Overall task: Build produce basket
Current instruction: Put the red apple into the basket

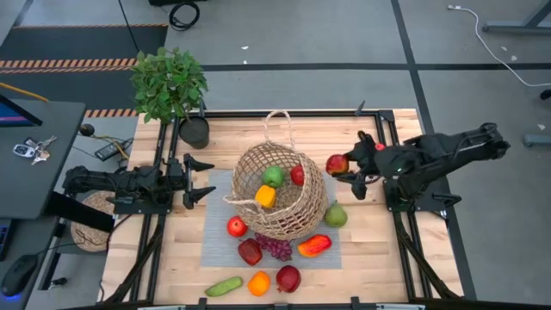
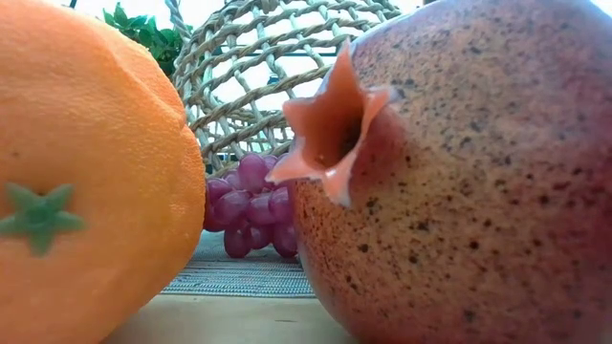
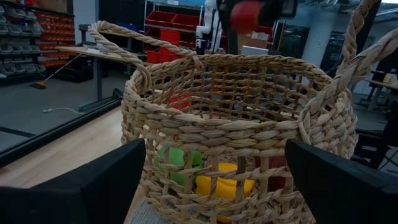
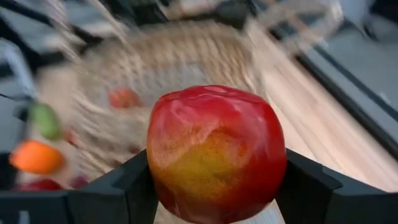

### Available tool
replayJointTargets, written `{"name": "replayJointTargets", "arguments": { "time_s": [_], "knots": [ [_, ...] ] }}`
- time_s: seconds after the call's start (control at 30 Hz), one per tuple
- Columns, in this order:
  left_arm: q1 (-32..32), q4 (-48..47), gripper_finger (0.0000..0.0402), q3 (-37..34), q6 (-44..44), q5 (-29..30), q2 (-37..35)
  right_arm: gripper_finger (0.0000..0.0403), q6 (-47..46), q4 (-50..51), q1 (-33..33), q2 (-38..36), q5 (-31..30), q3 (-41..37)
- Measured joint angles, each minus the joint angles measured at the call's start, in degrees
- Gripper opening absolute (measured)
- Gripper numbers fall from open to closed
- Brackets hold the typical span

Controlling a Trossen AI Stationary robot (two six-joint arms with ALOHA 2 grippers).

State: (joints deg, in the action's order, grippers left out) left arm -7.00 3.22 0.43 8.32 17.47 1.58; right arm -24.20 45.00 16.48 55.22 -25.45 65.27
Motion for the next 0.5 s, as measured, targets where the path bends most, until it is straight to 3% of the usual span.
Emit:
{"name": "replayJointTargets", "arguments": {
  "time_s": [0.3,0.5],
  "knots": [
    [0.0,0.0,0.0392,0.0,0.0,0.0,0.0,0.0263,7.3,-13.7,0.2,0.0,1.6,5.0],
    [0.0,0.0,0.0392,0.0,0.0,0.0,0.0,0.0264,17.3,-14.2,0.2,0.0,2.6,5.0]
  ]
}}
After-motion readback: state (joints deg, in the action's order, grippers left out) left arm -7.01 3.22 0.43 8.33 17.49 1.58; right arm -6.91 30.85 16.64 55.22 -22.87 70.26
